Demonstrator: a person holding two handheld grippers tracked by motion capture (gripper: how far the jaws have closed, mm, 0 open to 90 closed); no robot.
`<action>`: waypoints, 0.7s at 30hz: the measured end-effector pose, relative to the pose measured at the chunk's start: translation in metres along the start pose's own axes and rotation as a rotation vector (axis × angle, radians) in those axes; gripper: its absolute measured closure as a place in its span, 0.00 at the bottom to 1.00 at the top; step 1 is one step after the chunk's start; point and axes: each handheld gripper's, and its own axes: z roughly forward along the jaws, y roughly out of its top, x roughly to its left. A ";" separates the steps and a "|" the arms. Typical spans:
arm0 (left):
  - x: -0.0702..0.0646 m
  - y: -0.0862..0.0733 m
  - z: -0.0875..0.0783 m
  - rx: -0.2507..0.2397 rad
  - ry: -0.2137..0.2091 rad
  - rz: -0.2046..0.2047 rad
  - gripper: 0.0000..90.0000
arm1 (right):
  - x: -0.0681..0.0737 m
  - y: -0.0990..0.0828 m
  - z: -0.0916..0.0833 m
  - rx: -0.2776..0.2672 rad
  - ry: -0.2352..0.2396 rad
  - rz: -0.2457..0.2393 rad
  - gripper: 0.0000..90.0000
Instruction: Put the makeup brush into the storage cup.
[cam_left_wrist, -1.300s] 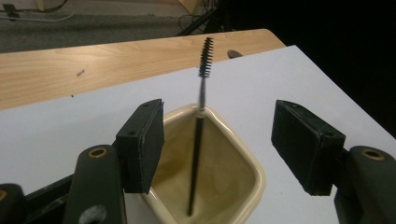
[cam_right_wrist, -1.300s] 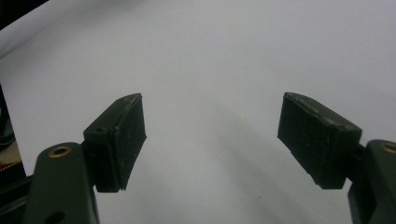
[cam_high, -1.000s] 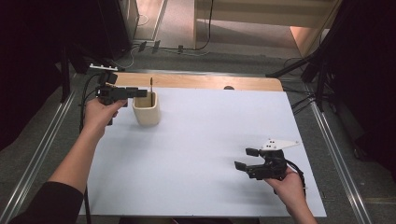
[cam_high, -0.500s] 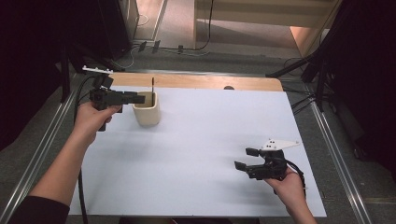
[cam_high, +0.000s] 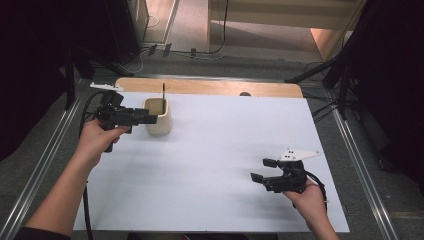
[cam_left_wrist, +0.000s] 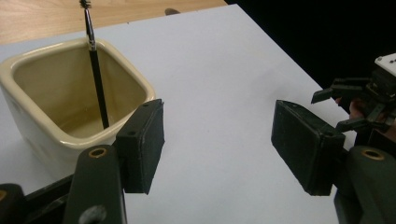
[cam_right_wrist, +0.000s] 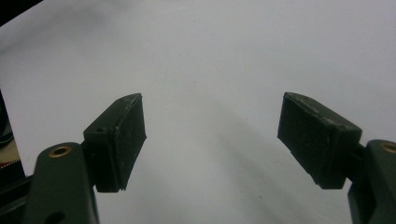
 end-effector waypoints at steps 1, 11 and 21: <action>0.000 -0.001 0.000 -0.002 -0.009 0.003 0.39 | 0.000 0.000 0.000 0.001 0.002 0.004 0.27; -0.010 -0.025 0.009 0.020 -0.030 0.032 0.39 | -0.001 0.000 0.001 0.006 0.002 0.005 0.27; -0.020 -0.043 0.016 0.006 -0.045 0.058 0.39 | 0.000 -0.001 0.002 0.007 0.000 0.014 0.27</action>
